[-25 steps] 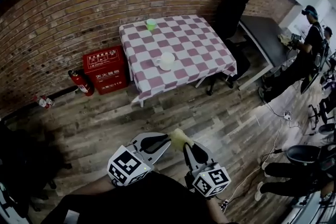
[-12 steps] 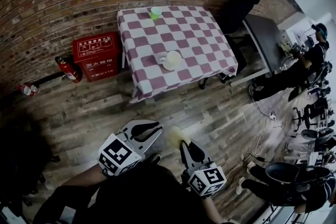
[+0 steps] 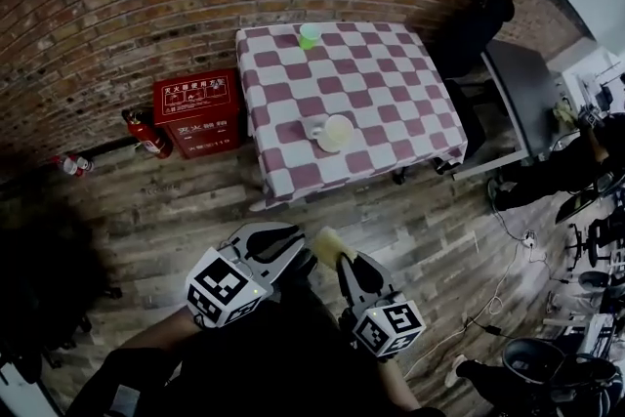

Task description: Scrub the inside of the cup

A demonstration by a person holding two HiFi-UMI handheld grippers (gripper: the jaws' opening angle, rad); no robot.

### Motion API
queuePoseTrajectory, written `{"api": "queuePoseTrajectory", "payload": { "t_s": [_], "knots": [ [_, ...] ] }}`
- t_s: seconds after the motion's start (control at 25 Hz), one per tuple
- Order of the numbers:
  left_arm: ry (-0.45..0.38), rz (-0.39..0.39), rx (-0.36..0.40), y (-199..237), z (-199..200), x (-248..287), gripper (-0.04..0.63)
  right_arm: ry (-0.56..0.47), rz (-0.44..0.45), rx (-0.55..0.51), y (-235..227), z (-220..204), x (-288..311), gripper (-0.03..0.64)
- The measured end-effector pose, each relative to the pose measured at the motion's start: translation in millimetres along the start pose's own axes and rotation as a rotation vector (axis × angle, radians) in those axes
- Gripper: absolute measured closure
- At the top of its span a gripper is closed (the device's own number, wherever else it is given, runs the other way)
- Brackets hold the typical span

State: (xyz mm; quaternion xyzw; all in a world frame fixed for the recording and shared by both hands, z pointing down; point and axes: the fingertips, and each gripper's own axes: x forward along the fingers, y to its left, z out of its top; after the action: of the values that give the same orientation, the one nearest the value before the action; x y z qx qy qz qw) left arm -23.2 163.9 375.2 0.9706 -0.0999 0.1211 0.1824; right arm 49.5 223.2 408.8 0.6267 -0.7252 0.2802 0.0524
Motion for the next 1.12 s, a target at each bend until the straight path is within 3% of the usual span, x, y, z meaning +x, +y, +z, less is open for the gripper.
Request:
{"api": "queuePoseTrajectory", "payload": {
  "t_s": [0.24, 0.6, 0.84, 1.12],
  "knots": [
    [0.018, 0.116, 0.037, 18, 31, 58, 0.534, -0.038, 0.07, -0.011, -63, 56, 19, 0.545],
    [0.02, 0.296, 0.029, 46, 60, 119, 0.534, -0.001, 0.19, 0.043, -140, 71, 45, 0.545],
    [0.048, 0.399, 0.049, 78, 77, 131, 0.534, 0.009, 0.207, 0.045, -181, 86, 62, 0.545],
    [0.206, 0.38, 0.225, 123, 54, 155, 0.534, 0.006, 0.13, -0.007, -211, 108, 104, 0.545]
  ]
}}
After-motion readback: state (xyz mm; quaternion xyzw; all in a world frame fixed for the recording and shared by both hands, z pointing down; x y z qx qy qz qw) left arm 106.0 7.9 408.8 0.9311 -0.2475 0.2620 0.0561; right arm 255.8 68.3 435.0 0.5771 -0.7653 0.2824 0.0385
